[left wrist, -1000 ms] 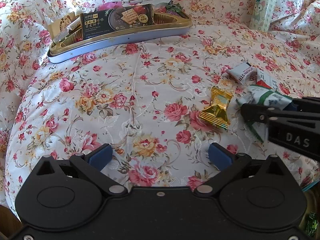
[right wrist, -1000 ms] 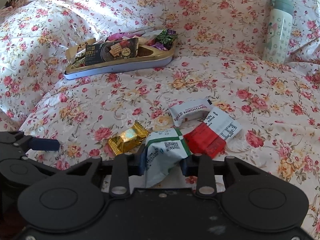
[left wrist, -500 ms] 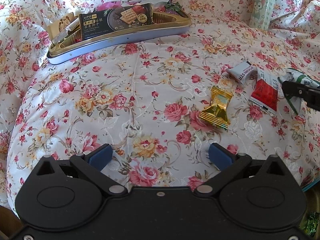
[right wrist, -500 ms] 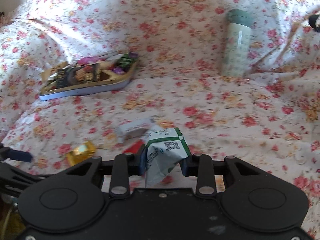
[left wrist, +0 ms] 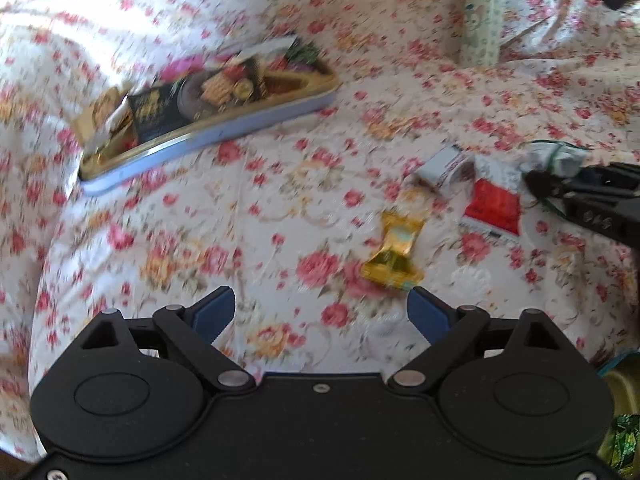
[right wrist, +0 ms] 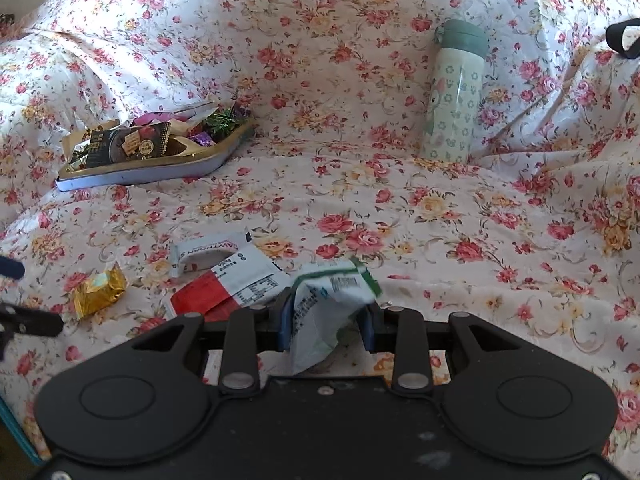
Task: Organize snacks
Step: 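Grasp the gold-wrapped candy with left tool while right lifts the green-white packet, then carry the gold candy and green-white packet over the olive tray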
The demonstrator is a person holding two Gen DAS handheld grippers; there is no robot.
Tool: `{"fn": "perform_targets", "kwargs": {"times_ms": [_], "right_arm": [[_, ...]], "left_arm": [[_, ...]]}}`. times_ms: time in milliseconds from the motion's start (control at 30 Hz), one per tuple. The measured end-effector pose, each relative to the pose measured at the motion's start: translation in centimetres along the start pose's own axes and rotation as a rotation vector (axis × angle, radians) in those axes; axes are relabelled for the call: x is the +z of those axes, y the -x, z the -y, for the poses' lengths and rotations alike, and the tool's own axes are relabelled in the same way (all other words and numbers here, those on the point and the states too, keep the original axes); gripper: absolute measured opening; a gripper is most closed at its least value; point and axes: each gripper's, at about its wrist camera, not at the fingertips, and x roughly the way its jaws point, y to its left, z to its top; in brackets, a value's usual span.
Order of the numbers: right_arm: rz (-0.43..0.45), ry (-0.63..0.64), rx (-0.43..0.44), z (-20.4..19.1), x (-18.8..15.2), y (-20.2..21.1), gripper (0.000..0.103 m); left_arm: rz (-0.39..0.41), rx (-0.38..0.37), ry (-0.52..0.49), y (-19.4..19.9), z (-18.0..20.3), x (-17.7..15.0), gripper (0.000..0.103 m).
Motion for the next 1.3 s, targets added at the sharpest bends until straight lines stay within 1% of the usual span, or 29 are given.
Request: {"fn": "perform_targets", "kwargs": {"times_ms": [100, 233, 333, 400, 533, 733, 767, 900, 933, 1000, 1033, 1067, 1167, 1300], "right_arm": [[0.034, 0.023, 0.010, 0.2, -0.3, -0.3, 0.034], [0.032, -0.019, 0.034, 0.8, -0.2, -0.5, 0.034], [0.034, -0.035, 0.038, 0.9, -0.3, -0.5, 0.034], [0.034, -0.036, 0.036, 0.8, -0.4, -0.5, 0.034], [0.034, -0.044, 0.040, 0.9, -0.4, -0.5, 0.035], [0.033, -0.043, 0.037, 0.9, -0.5, -0.5, 0.035], [0.033, -0.046, 0.039, 0.9, -0.5, -0.5, 0.035], [0.033, -0.055, 0.045, 1.0, -0.5, -0.5, 0.035], [0.033, -0.057, 0.046, 1.1, -0.5, -0.5, 0.035], [0.033, -0.059, 0.046, 1.0, -0.5, -0.4, 0.035], [0.033, -0.059, 0.046, 1.0, -0.5, -0.5, 0.035], [0.033, -0.059, 0.046, 1.0, -0.5, -0.5, 0.035], [0.033, -0.062, 0.048, 1.1, -0.6, -0.5, 0.035], [0.034, -0.072, 0.053, 1.1, -0.6, -0.4, 0.035]], "left_arm": [[0.022, -0.010, -0.033, 0.1, 0.8, 0.6, 0.094], [0.036, -0.012, -0.069, -0.3, 1.7, 1.2, 0.093], [0.033, -0.015, -0.080, -0.7, 2.3, 1.6, 0.088], [0.023, -0.023, -0.077, -1.1, 2.5, 1.9, 0.086], [0.003, -0.044, -0.051, -1.9, 2.6, 2.4, 0.074], [-0.015, -0.058, -0.022, -2.5, 2.4, 2.6, 0.070], [-0.015, -0.059, -0.021, -2.5, 2.4, 2.6, 0.065], [-0.031, -0.077, 0.002, -3.0, 2.3, 2.8, 0.056], [-0.033, -0.088, 0.012, -3.1, 2.2, 2.9, 0.052], [-0.027, -0.095, 0.030, -2.9, 2.2, 2.9, 0.039], [-0.029, -0.099, 0.037, -2.8, 2.2, 2.9, 0.030], [-0.033, -0.103, 0.048, -2.7, 2.2, 2.9, 0.026], [-0.028, -0.103, 0.076, -2.1, 2.0, 2.8, 0.026], [-0.016, -0.082, 0.102, -0.8, 2.0, 2.4, 0.026]]}}
